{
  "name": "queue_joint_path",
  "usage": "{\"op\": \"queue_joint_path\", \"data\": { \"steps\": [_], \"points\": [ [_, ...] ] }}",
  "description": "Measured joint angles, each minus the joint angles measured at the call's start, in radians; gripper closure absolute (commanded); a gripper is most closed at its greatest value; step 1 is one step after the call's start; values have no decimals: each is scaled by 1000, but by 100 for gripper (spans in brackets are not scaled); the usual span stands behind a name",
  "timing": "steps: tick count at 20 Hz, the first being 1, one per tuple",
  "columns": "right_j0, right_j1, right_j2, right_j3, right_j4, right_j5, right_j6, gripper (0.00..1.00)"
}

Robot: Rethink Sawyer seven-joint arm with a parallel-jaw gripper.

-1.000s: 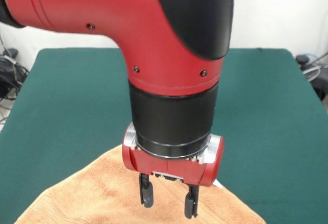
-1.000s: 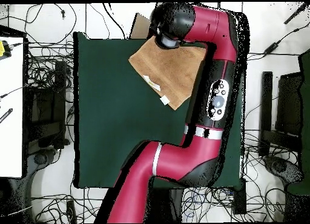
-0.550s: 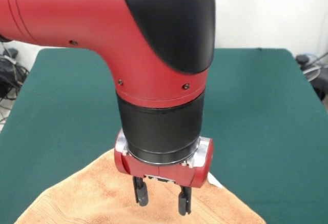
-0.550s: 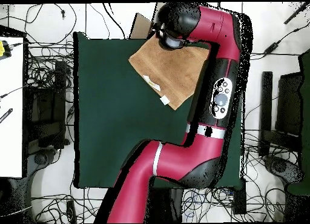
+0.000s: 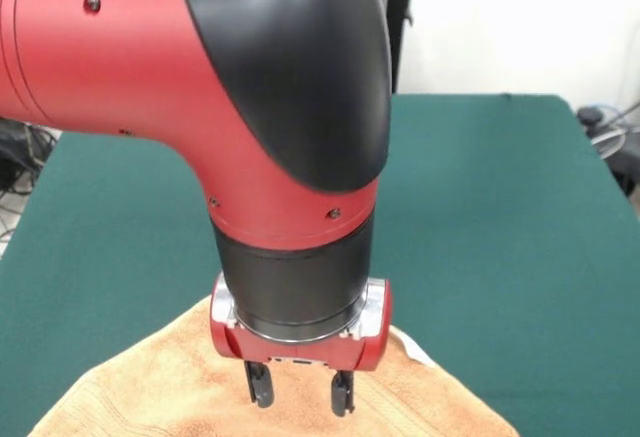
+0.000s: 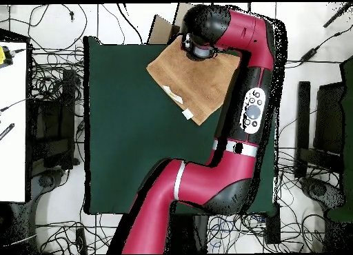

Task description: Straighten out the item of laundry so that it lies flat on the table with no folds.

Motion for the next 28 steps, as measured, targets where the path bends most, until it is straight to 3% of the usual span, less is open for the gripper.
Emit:
{"op": "queue_joint_path", "data": {
  "steps": [28],
  "points": [
    [0,52,-1,72,-14,-135,-4,0]
  ]
}}
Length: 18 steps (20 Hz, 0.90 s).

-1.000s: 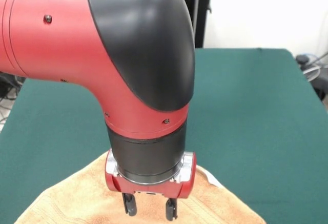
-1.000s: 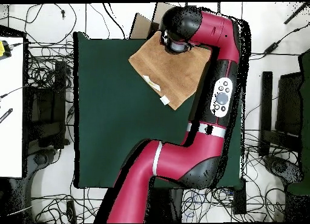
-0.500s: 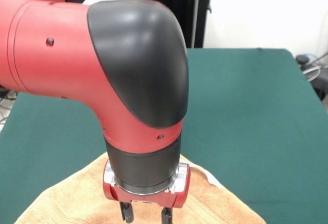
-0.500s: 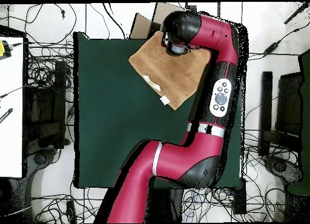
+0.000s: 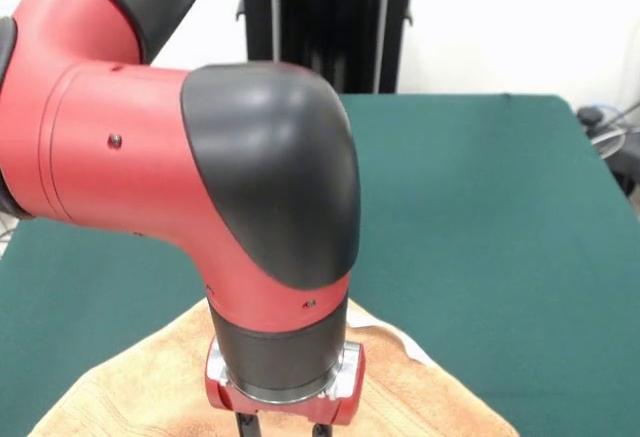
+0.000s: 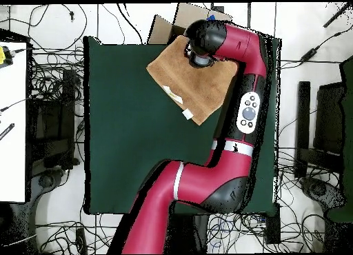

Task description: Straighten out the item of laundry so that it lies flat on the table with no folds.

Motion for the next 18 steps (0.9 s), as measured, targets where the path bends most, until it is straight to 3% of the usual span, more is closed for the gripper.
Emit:
{"op": "queue_joint_path", "data": {
  "steps": [18],
  "points": [
    [5,24,6,18,-55,-118,0,0]
  ]
}}
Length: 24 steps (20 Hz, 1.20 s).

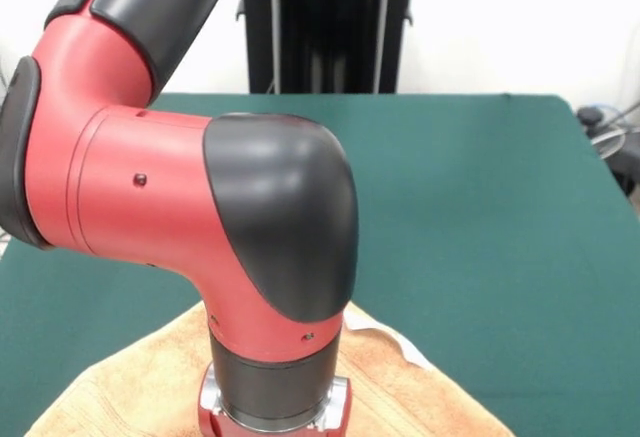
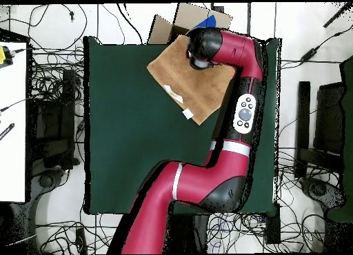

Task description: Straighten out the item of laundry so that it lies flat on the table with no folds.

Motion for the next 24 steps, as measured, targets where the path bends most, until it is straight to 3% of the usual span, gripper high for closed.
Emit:
{"op": "queue_joint_path", "data": {
  "steps": [24],
  "points": [
    [47,-91,10,190,-45,-101,0,0]
  ]
}}
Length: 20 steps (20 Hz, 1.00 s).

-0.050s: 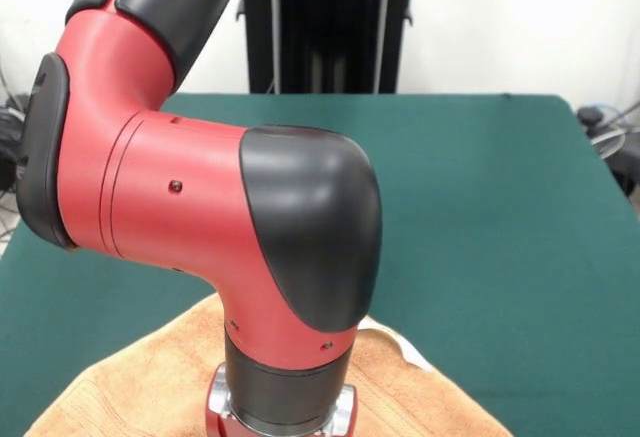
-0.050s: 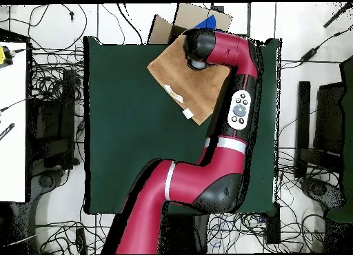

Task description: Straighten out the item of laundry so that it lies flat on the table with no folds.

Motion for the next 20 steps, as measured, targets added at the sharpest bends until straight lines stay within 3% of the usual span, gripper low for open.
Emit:
{"op": "queue_joint_path", "data": {
  "steps": [12,20],
  "points": [
    [10,-33,18,71,-1,-44,0,0],
    [27,-133,77,287,0,-198,0,0]
  ]
}}
